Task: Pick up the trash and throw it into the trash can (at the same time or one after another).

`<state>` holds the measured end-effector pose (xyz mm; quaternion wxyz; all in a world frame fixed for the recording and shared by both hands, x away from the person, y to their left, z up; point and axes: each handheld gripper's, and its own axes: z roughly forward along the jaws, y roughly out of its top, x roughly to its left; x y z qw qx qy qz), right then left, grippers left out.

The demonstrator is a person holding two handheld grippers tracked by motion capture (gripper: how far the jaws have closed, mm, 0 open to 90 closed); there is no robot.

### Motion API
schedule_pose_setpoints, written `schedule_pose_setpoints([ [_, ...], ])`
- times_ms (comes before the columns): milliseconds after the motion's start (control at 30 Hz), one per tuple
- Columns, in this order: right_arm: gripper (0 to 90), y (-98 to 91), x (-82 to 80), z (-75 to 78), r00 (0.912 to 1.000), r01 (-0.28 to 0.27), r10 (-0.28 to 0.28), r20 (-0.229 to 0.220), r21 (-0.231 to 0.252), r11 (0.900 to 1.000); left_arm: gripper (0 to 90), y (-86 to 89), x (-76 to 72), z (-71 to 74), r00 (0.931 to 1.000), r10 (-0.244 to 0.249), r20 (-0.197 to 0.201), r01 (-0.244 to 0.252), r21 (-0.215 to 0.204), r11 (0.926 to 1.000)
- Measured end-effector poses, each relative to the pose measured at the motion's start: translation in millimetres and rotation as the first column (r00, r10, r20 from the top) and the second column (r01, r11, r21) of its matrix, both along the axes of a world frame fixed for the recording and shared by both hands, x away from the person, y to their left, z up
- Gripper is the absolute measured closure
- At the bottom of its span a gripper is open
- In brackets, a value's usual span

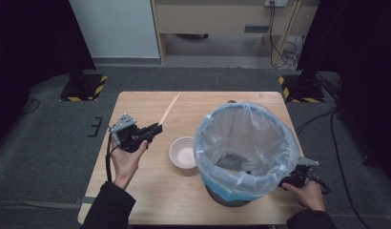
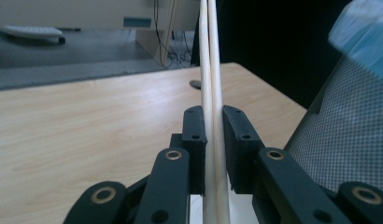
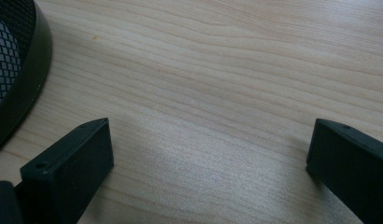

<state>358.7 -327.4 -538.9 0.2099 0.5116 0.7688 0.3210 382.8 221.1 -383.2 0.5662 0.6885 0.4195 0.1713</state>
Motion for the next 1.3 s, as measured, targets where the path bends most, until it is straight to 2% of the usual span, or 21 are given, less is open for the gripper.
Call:
schedule_pose_setpoints([
  [167, 0.7, 0.0, 0.0, 0.0, 1.0000, -0.001, 0.001, 0.000, 0.000, 1.0000, 79.6, 8.6, -7.6, 15.1, 0.9985, 0.006, 0.055, -0.004, -0.044, 0.9990],
  [200, 0.7, 0.0, 0.0, 0.0, 1.0000, -0.001, 0.001, 0.000, 0.000, 1.0000, 79.6, 8.6, -7.6, 15.1, 0.9985, 0.006, 0.055, -0.004, -0.044, 0.9990],
  [233, 0.7, 0.0, 0.0, 0.0, 1.0000, -0.001, 0.001, 0.000, 0.000, 1.0000, 79.5, 10.5, -10.9, 21.1, 0.9972, 0.005, 0.074, 0.000, -0.060, 0.9982],
  [333, 0.7, 0.0, 0.0, 0.0, 1.0000, -0.001, 0.001, 0.000, 0.000, 1.0000, 79.5, 11.4, -13.3, 25.7, 0.9962, 0.001, 0.088, 0.005, -0.071, 0.9975],
  [367, 0.7, 0.0, 0.0, 0.0, 1.0000, 0.000, 0.000, 0.000, 0.000, 1.0000, 79.5, 12.0, -16.7, 31.5, 0.9942, -0.004, 0.108, 0.013, -0.084, 0.9963],
  [467, 0.7, 0.0, 0.0, 0.0, 1.0000, 0.000, 0.000, 0.000, 0.000, 1.0000, 79.6, 12.1, -20.0, 36.7, 0.9922, -0.010, 0.124, 0.021, -0.089, 0.9958],
  [600, 0.7, 0.0, 0.0, 0.0, 1.0000, 0.000, 0.000, 0.000, 0.000, 1.0000, 79.6, 9.8, -29.1, 49.7, 0.9850, -0.032, 0.169, 0.051, -0.107, 0.9930],
  [667, 0.7, 0.0, 0.0, 0.0, 1.0000, 0.000, 0.000, 0.000, 0.000, 1.0000, 79.5, 9.3, -30.7, 51.7, 0.9837, -0.035, 0.176, 0.055, -0.109, 0.9925],
  [733, 0.7, 0.0, 0.0, 0.0, 1.0000, 0.000, 0.000, 0.000, 0.000, 1.0000, 79.5, 7.7, -34.8, 57.0, 0.9794, -0.045, 0.197, 0.068, -0.114, 0.9912],
  [767, 0.7, 0.0, 0.0, 0.0, 1.0000, -0.001, 0.001, 0.001, 0.000, 1.0000, 79.5, 5.5, -39.4, 62.2, 0.9740, -0.060, 0.219, 0.088, -0.119, 0.9890],
  [800, 0.7, 0.0, 0.0, 0.0, 1.0000, -0.001, 0.001, 0.001, 0.000, 1.0000, 79.5, 5.5, -39.4, 62.2, 0.9740, -0.060, 0.219, 0.088, -0.119, 0.9890],
  [833, 0.7, 0.0, 0.0, -0.1, 1.0000, -0.001, 0.001, 0.001, 0.000, 1.0000, 79.5, 2.6, -43.5, 66.3, 0.9693, -0.074, 0.234, 0.105, -0.120, 0.9873],
  [867, 0.7, 0.0, 0.0, -0.1, 1.0000, -0.001, 0.001, 0.001, 0.000, 1.0000, 79.5, 2.6, -43.5, 66.3, 0.9693, -0.074, 0.234, 0.105, -0.120, 0.9873],
  [933, 0.7, 0.0, 0.0, -0.1, 1.0000, -0.001, 0.001, 0.001, 0.000, 1.0000, 79.5, -2.4, -49.2, 72.2, 0.9614, -0.096, 0.258, 0.129, -0.116, 0.9848],
  [967, 0.7, 0.0, 0.0, -0.1, 1.0000, -0.001, 0.001, 0.001, 0.000, 1.0000, 79.5, -2.4, -49.2, 72.2, 0.9614, -0.096, 0.258, 0.129, -0.116, 0.9848],
  [1000, 0.7, 0.0, 0.0, 0.0, 1.0000, 0.000, 0.000, 0.000, 0.000, 1.0000, 79.6, -5.2, -53.1, 76.1, 0.9560, -0.109, 0.273, 0.144, -0.115, 0.9829],
  [1133, 0.7, 0.0, 0.0, 0.0, 1.0000, 0.000, 0.000, 0.000, 0.000, 1.0000, 79.5, -8.7, -60.7, 83.9, 0.9446, -0.125, 0.304, 0.168, -0.119, 0.9786],
  [1167, 0.7, 0.0, 0.0, 0.0, 1.0000, 0.000, 0.000, 0.000, 0.000, 1.0000, 79.5, -8.7, -60.7, 83.9, 0.9446, -0.125, 0.304, 0.168, -0.119, 0.9786],
  [1200, 0.7, 0.0, 0.0, -0.1, 1.0000, -0.001, 0.001, 0.001, 0.000, 1.0000, 79.6, -10.8, -63.8, 87.4, 0.9390, -0.135, 0.316, 0.180, -0.118, 0.9765],
  [1300, 0.7, 0.0, 0.1, 0.0, 1.0000, 0.000, 0.000, 0.000, 0.000, 1.0000, 79.5, -14.4, -65.7, 91.7, 0.9317, -0.149, 0.331, 0.196, -0.113, 0.9741],
])
